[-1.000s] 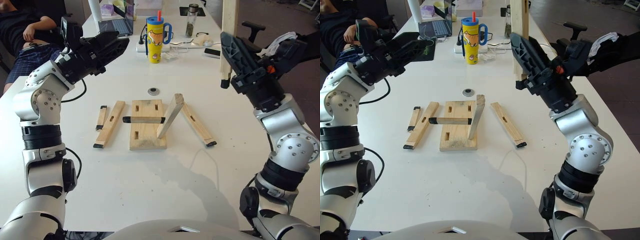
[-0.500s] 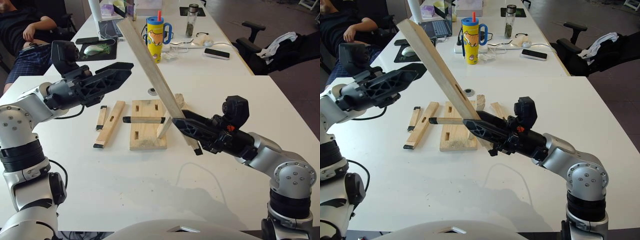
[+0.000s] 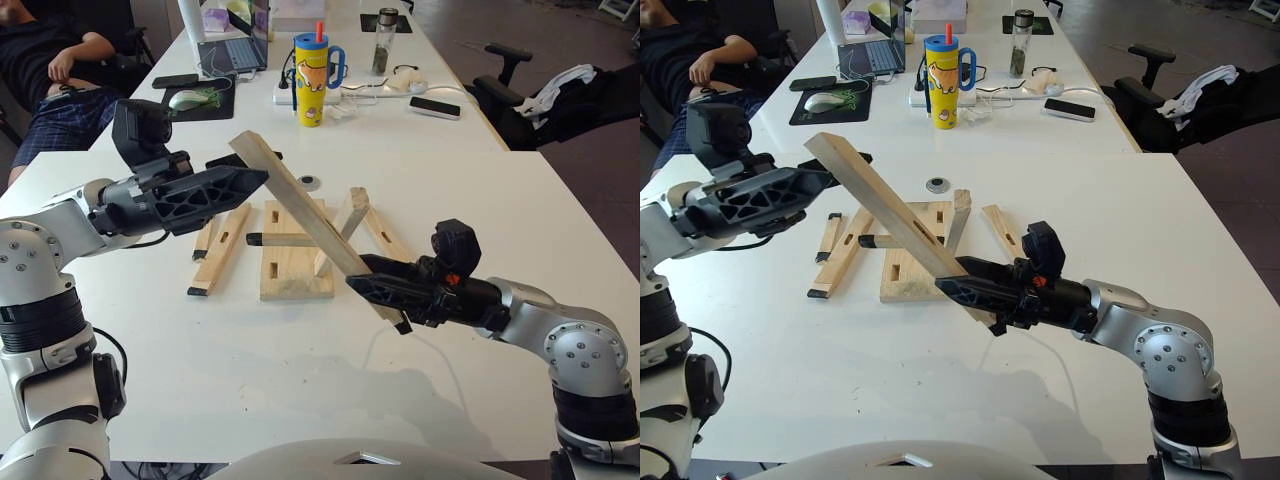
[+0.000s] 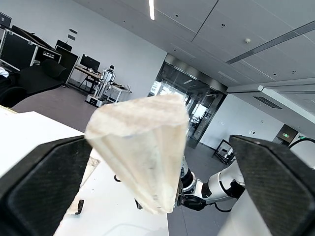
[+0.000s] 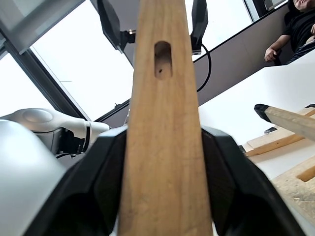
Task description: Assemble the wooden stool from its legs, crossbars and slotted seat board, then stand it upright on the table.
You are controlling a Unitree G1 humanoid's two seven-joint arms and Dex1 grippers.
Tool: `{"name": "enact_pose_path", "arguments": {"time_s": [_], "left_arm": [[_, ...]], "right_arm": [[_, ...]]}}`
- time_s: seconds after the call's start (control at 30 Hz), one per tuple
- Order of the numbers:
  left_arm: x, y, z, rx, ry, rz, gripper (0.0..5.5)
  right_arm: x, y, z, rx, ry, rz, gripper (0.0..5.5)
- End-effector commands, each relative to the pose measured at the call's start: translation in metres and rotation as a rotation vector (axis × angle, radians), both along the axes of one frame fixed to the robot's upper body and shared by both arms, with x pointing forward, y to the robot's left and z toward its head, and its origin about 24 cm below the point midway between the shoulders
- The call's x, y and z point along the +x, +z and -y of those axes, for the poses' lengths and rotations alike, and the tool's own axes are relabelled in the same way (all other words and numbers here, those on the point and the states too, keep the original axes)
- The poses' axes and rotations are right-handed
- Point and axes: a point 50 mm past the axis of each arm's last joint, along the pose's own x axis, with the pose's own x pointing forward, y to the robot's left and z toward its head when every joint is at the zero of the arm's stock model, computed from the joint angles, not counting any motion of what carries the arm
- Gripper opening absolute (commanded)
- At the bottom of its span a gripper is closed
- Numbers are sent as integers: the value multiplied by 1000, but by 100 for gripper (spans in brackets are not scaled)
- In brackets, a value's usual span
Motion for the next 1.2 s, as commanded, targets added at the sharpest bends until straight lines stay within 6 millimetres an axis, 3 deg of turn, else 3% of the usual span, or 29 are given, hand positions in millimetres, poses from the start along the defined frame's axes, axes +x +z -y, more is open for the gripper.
{"name": "enact_pose_path", "arguments": {"time_s": [0.03, 0.7, 0.93, 1.2], "left_arm": [[0, -4, 7, 27, -19, -24, 500], [5, -4, 1, 85, -44, -53, 213], [5, -7, 2, 97, -50, -57, 212], [3, -9, -4, 121, -14, -40, 209]], "right_arm": [[0, -2, -1, -21, 22, 24, 205], [-2, -6, 2, -19, 16, 27, 205], [-1, -12, 6, -65, -5, 5, 205], [2, -19, 20, -116, -32, -35, 339]]}}
